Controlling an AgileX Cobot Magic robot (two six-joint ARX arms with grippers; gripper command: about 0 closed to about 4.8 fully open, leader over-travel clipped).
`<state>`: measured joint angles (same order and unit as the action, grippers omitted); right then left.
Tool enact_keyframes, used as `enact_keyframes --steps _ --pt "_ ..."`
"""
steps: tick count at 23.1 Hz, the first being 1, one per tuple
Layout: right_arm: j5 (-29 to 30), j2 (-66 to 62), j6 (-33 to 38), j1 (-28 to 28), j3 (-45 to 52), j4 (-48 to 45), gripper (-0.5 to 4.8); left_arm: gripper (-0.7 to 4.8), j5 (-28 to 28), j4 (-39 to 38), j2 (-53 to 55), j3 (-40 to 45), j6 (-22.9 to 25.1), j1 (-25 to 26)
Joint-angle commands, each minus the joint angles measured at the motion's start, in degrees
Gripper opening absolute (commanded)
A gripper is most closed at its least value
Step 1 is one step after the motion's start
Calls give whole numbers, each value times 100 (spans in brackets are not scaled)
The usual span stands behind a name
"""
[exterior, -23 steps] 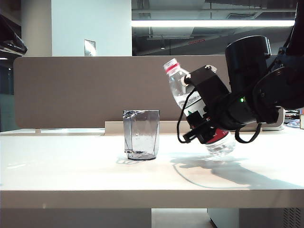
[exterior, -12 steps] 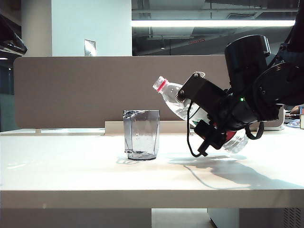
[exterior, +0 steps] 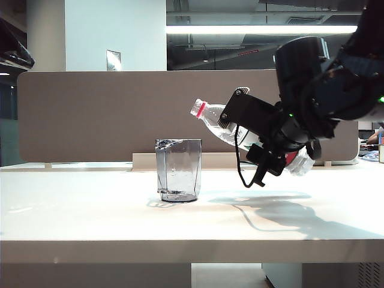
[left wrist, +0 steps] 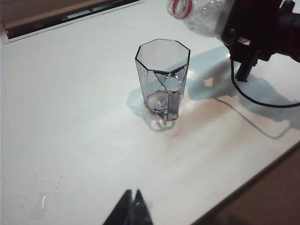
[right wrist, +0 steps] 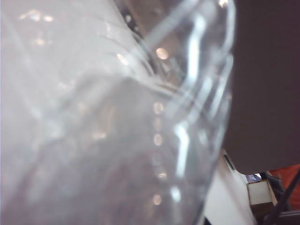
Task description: Pick up the mineral water bottle on the table and pour water into the mug until it's full.
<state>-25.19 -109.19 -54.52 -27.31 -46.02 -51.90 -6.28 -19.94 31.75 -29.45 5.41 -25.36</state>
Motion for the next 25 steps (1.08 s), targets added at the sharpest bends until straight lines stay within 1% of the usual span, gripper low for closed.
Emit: enact_keyframes --steps 1,10,12,17,20,25 --pt "-157 94 -289 -7 -210 50 242 -5 -17 72 -4 -17 15 -7" --pt "-245 94 -1368 -7 -278 -31 242 -5 -17 72 -4 -17 15 -7" --pt "-452 105 -1738 -7 -278 -289 242 -5 -17 72 -4 -17 15 -7" --pt "-466 293 -2083 -7 -278 -409 242 -5 -17 72 -4 -17 15 -7" --pt "-466 426 -2124 -7 -278 -404 242 -5 -17 72 -4 -17 15 -7" --pt "-452 570 -2413 -7 -278 -409 242 -5 -17 72 -4 -17 15 -7"
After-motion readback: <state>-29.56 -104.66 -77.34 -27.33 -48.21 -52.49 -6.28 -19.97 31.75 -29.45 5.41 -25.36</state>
